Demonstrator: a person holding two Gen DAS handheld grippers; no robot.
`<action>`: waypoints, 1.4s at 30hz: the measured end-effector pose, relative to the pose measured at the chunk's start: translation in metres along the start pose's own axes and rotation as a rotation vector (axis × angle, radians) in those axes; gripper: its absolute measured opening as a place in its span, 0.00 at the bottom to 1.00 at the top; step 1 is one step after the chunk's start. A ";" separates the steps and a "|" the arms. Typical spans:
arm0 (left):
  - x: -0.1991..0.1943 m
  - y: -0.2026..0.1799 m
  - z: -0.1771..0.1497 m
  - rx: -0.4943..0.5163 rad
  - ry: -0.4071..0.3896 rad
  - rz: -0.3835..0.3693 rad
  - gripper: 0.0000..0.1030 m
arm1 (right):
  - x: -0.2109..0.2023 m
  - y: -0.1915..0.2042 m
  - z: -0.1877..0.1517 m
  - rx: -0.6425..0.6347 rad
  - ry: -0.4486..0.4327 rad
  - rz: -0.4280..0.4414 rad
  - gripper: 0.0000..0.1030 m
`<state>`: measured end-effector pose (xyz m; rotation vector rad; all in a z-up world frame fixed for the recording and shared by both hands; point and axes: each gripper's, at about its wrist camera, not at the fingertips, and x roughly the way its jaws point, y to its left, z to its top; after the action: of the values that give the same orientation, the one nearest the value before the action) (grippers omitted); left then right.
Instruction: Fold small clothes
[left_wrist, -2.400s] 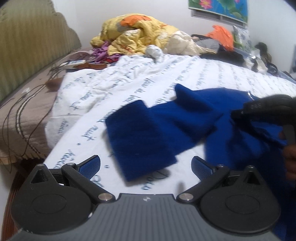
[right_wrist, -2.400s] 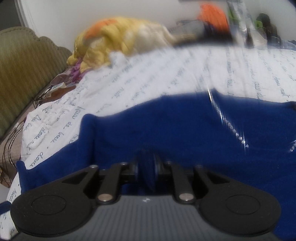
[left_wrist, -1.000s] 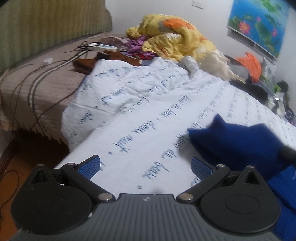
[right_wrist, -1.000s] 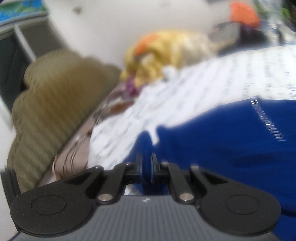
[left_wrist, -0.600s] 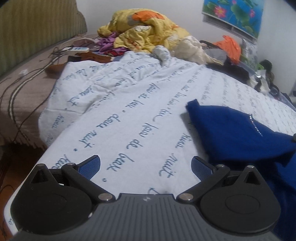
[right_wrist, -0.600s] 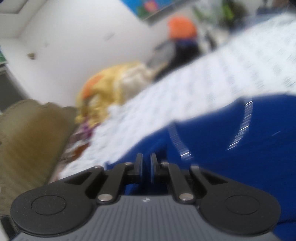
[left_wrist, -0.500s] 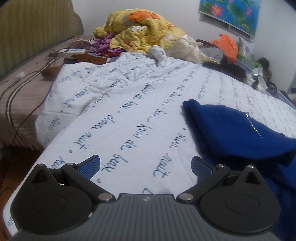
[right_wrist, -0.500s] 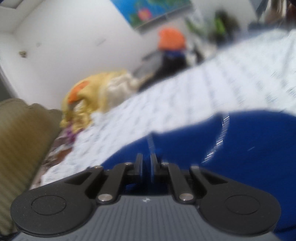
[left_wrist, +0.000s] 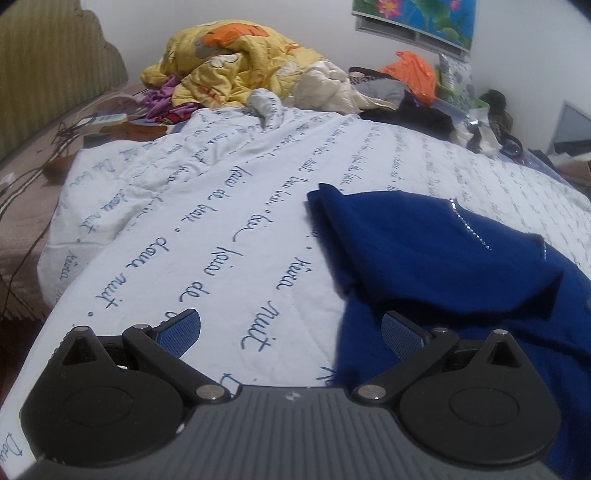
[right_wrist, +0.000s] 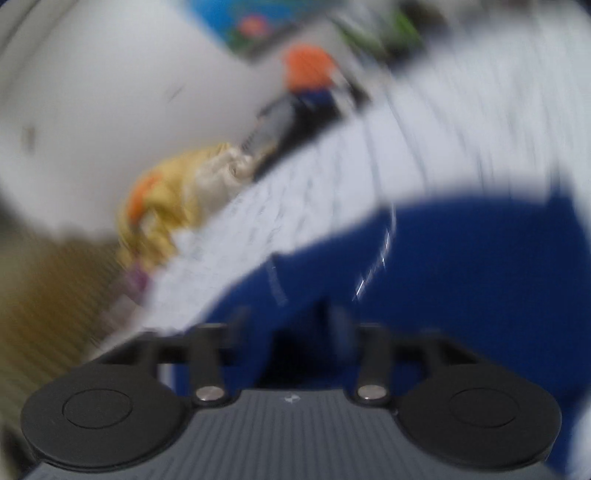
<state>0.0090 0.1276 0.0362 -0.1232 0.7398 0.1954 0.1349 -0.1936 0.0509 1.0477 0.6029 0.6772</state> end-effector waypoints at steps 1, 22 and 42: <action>0.001 -0.003 0.001 0.008 0.000 -0.003 1.00 | 0.000 -0.013 -0.002 0.114 0.012 0.078 0.84; 0.005 -0.024 0.014 0.026 -0.022 -0.038 1.00 | 0.079 -0.020 -0.006 0.281 -0.026 -0.041 0.05; 0.025 -0.038 0.012 0.076 0.011 -0.024 1.00 | -0.020 -0.064 0.000 0.090 -0.135 -0.105 0.52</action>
<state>0.0437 0.0961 0.0295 -0.0603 0.7553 0.1438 0.1353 -0.2308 -0.0055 1.1276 0.5707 0.4870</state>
